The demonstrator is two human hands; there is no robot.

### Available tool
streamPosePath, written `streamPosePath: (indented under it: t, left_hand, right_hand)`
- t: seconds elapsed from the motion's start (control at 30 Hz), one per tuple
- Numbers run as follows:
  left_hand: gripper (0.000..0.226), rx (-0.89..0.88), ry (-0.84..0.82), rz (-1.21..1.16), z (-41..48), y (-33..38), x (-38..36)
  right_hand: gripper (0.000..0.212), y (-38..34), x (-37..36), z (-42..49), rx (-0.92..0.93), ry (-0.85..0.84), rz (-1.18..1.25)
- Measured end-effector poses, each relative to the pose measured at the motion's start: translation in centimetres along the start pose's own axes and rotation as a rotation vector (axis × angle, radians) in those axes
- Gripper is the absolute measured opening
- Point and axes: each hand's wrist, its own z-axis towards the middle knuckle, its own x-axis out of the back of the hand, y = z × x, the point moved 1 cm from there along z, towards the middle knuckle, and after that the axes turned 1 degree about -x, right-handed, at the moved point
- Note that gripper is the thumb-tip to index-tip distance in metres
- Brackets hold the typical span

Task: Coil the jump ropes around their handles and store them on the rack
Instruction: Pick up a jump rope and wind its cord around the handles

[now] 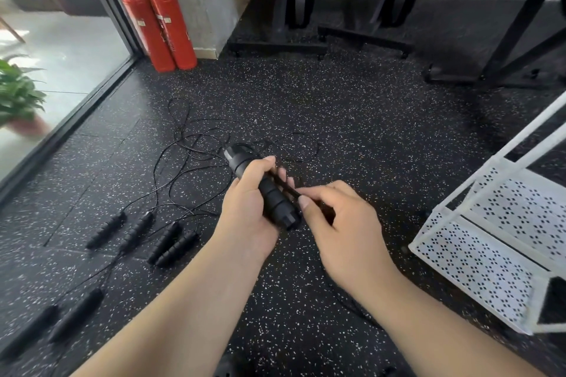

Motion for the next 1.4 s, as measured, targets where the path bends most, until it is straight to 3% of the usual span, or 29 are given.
streamPosePath:
  t: [0.17, 0.27, 0.47, 0.63, 0.77, 0.93, 1.0, 1.07, 1.17, 1.23, 1.3, 1.4]
  left_hand:
    - [0.038, -0.057, 0.138, 0.022, 0.9, -0.1, 0.6]
    - [0.036, -0.068, 0.138, 0.086, 0.7, -0.4, 0.6]
    - [0.028, -0.056, 0.098, 0.128, -0.4, -1.1, 0.0]
    - [0.046, 0.098, 0.038, 0.014, -1.4, -1.7, -0.6]
    - [0.036, 0.144, 0.064, 0.003, -1.9, -1.6, -1.1]
    - [0.043, 0.181, 0.053, 0.093, -2.8, -1.4, -1.5]
    - [0.052, 0.169, 0.038, 0.133, -2.7, -1.1, -1.4]
    - [0.076, 0.190, -0.008, 0.183, -2.6, -0.7, -1.4]
    - [0.090, 0.179, -0.107, 0.367, -2.5, 0.1, -1.4]
    - [0.104, 0.085, -0.063, 0.572, -2.3, 0.3, -1.2]
    - [0.118, -0.155, 0.012, 0.934, -2.5, 0.8, -0.8]
    - [0.126, -0.725, -0.236, 1.697, -3.0, 1.2, -0.1]
  right_hand:
    - [0.038, -0.8, -1.5, -1.8, 0.058, -0.094, -0.081]
    - [0.047, -0.6, -2.1, -2.5, 0.096, -0.099, -0.218]
    - [0.052, 0.1, -2.3, -2.3, 0.115, -0.133, -0.171]
    - [0.051, 0.3, -2.3, -2.1, 0.167, 0.017, -0.177]
    - [0.045, 0.8, -2.5, -1.8, 0.310, 0.132, -0.345]
    - [0.043, 1.1, -1.9, -1.3, 0.406, 0.193, -0.375]
    - [0.041, 0.8, -1.5, -1.0, 0.374, 0.145, -0.299]
    - [0.041, 0.5, -0.8, -0.3, 0.275, 0.095, -0.187]
    - [0.030, 1.4, 1.0, 1.9, 0.066, 0.050, -0.077]
    - [0.022, 2.7, 2.5, 3.4, -0.056, -0.030, -0.008]
    - [0.017, 3.7, 3.9, 4.1, -0.132, -0.112, 0.037]
    - [0.012, 4.0, 5.0, 4.0, -0.149, -0.244, 0.060]
